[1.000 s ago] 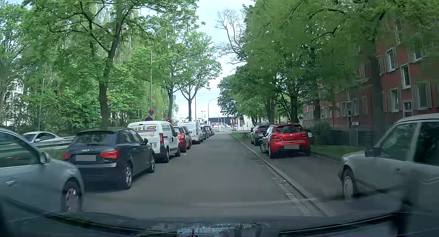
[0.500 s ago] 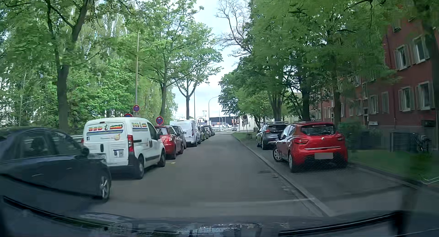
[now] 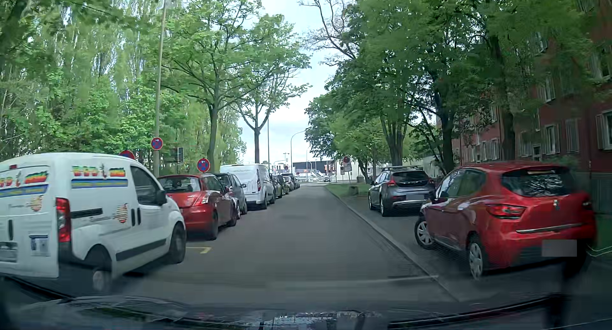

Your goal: Follow the waypoints while adhering to traffic rules and regulations

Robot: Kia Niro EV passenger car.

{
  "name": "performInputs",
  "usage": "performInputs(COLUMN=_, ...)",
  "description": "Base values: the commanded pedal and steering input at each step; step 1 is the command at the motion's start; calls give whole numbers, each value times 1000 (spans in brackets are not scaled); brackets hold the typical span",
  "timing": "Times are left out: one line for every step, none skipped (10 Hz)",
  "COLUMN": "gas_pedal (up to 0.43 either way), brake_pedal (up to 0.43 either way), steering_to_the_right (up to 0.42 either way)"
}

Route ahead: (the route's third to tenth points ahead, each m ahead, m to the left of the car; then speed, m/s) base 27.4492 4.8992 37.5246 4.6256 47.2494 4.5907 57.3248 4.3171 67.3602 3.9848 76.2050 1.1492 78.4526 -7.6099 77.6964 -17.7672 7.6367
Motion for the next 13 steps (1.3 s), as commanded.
performInputs(gas_pedal=47, brake_pedal=0, steering_to_the_right=-5)
performInputs(gas_pedal=47, brake_pedal=0, steering_to_the_right=-5)
performInputs(gas_pedal=47, brake_pedal=0, steering_to_the_right=-5)
performInputs(gas_pedal=47, brake_pedal=0, steering_to_the_right=-5)
performInputs(gas_pedal=47, brake_pedal=0, steering_to_the_right=-5)
performInputs(gas_pedal=47, brake_pedal=0, steering_to_the_right=-5)
performInputs(gas_pedal=59, brake_pedal=0, steering_to_the_right=0)
performInputs(gas_pedal=59, brake_pedal=0, steering_to_the_right=7)
performInputs(gas_pedal=59, brake_pedal=0, steering_to_the_right=-2)
performInputs(gas_pedal=59, brake_pedal=0, steering_to_the_right=-11)
performInputs(gas_pedal=59, brake_pedal=0, steering_to_the_right=-8)
performInputs(gas_pedal=59, brake_pedal=0, steering_to_the_right=-5)
performInputs(gas_pedal=59, brake_pedal=0, steering_to_the_right=-5)
